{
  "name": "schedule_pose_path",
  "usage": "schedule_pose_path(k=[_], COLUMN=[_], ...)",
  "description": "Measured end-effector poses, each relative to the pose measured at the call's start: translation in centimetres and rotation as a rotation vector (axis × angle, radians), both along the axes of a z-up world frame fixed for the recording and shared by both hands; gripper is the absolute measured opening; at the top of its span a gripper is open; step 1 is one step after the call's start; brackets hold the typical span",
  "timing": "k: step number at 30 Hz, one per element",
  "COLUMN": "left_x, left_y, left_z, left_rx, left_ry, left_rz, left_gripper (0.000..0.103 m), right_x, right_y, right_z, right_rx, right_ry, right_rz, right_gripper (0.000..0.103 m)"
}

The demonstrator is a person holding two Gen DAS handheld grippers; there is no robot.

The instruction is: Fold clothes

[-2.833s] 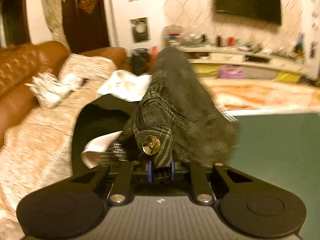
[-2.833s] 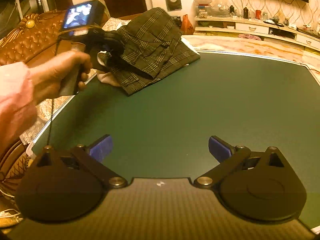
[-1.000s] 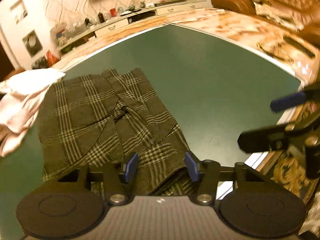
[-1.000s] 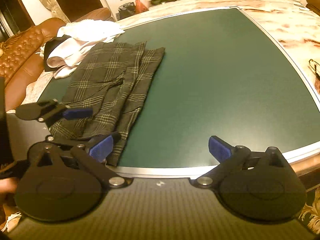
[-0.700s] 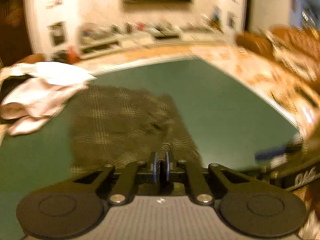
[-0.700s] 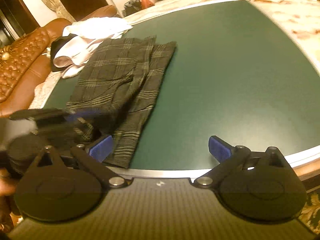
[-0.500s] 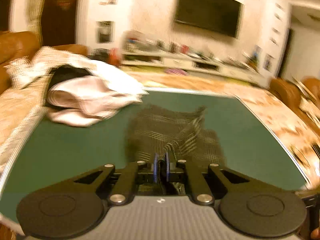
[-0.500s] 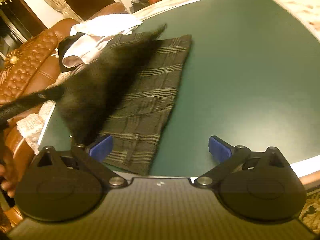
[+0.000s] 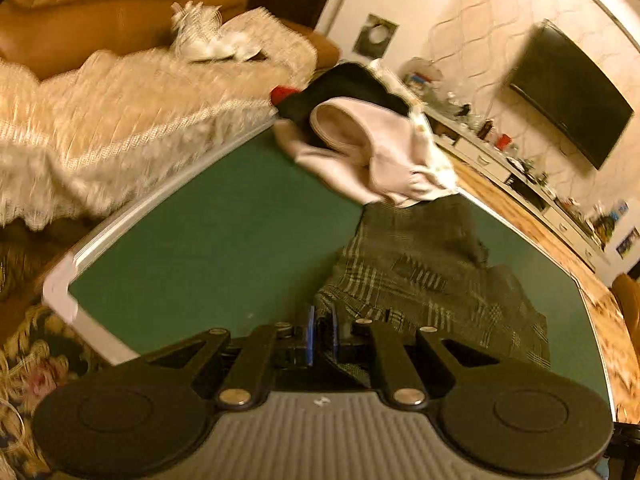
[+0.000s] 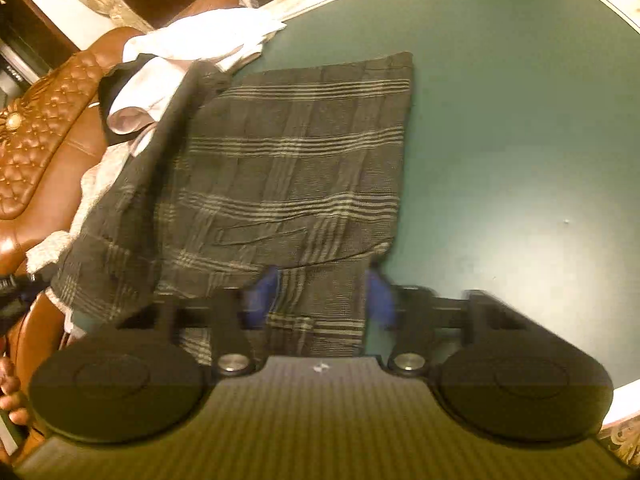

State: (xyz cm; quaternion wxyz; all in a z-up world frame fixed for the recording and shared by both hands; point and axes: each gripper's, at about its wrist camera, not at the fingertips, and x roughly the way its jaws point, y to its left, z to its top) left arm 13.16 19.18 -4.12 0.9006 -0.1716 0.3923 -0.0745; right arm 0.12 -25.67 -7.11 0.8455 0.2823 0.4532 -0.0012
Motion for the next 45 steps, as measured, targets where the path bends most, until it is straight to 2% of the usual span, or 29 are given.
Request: schedule_pose_path(k=[1, 2, 3, 7, 11, 14, 18, 19, 21, 22, 23, 25, 26, 27, 32, 36, 42, 43, 44, 45], left_x=[0.1, 0.2, 0.4, -0.3, -2.0, -3.5, -5.1, -5.4, -5.3, -5.1, -4.8, -3.9, -3.1, -2.0, 3.8, 7.9, 13.2, 13.5, 13.8, 13.8], left_y=[0.4, 0.8, 1.0, 0.1, -2.3, -4.6, -7.0, -7.4, -7.2, -6.8, -6.5, -6.2, -6.3, -6.6, -8.6, -11.5, -15.8, -16.6, -17.3, -18.0], left_z=[-0.4, -0.8, -1.0, -0.9, -0.6, -1.4, -3.7, -4.2, -4.9, -5.0, -5.1, -4.6, -4.5, -4.4, -5.0, -5.0, -5.1, -5.1, -5.0, -4.9], left_rx=[-0.014, -0.029, -0.045, -0.094, -0.157, -0.178, -0.148, -0.123, -0.125, -0.137, -0.146, -0.128, -0.114, -0.107, -0.09, -0.045, -0.042, -0.04, -0.037, -0.014], left_ry=[0.007, 0.015, 0.022, 0.039, 0.059, 0.112, 0.19, 0.205, 0.231, 0.233, 0.232, 0.189, 0.179, 0.18, 0.194, 0.16, 0.148, 0.145, 0.141, 0.136], left_rz=[0.004, 0.008, 0.008, -0.028, -0.136, -0.218, -0.284, -0.285, -0.26, -0.238, -0.218, -0.197, -0.2, -0.208, -0.233, -0.269, -0.381, -0.407, -0.43, -0.442], left_gripper=[0.008, 0.008, 0.008, 0.009, 0.009, 0.008, 0.01, 0.015, 0.032, 0.053, 0.073, 0.082, 0.085, 0.086, 0.088, 0.09, 0.096, 0.09, 0.076, 0.068], right_x=[0.0, -0.1, -0.2, 0.0, -0.3, -1.6, -3.3, -3.6, -3.9, -4.0, -4.0, -4.1, -3.9, -3.6, -0.4, 3.0, 8.7, 9.3, 9.8, 10.2], right_y=[-0.4, -1.0, -1.6, -4.4, -7.5, -9.7, -12.0, -12.1, -12.3, -12.6, -12.8, -13.4, -13.9, -14.5, -17.7, -19.4, -21.2, -21.3, -21.1, -21.0], right_z=[-0.2, -0.4, -0.6, 0.4, 4.8, 8.2, 8.3, 7.5, 5.2, 4.2, 3.3, 1.5, 1.0, 0.5, -2.1, -3.3, -4.2, -4.2, -4.2, -4.1], right_rx=[0.021, 0.054, 0.088, 0.143, 0.105, 0.03, -0.019, -0.025, -0.052, -0.036, -0.019, 0.016, 0.037, 0.058, 0.139, 0.159, 0.206, 0.216, 0.211, 0.199], right_ry=[0.001, -0.003, -0.006, -0.068, -0.153, -0.202, -0.097, -0.058, 0.02, 0.029, 0.037, 0.044, 0.022, 0.007, -0.022, -0.069, -0.117, -0.121, -0.125, -0.127], right_rz=[-0.007, -0.018, -0.028, -0.074, -0.095, -0.117, -0.106, -0.1, -0.097, -0.105, -0.112, -0.13, -0.143, -0.157, -0.223, -0.228, -0.137, -0.114, -0.09, -0.067], right_gripper=[0.02, 0.009, 0.006, 0.005, 0.004, 0.004, 0.005, 0.006, 0.009, 0.016, 0.033, 0.052, 0.059, 0.061, 0.062, 0.062, 0.062, 0.062, 0.062, 0.062])
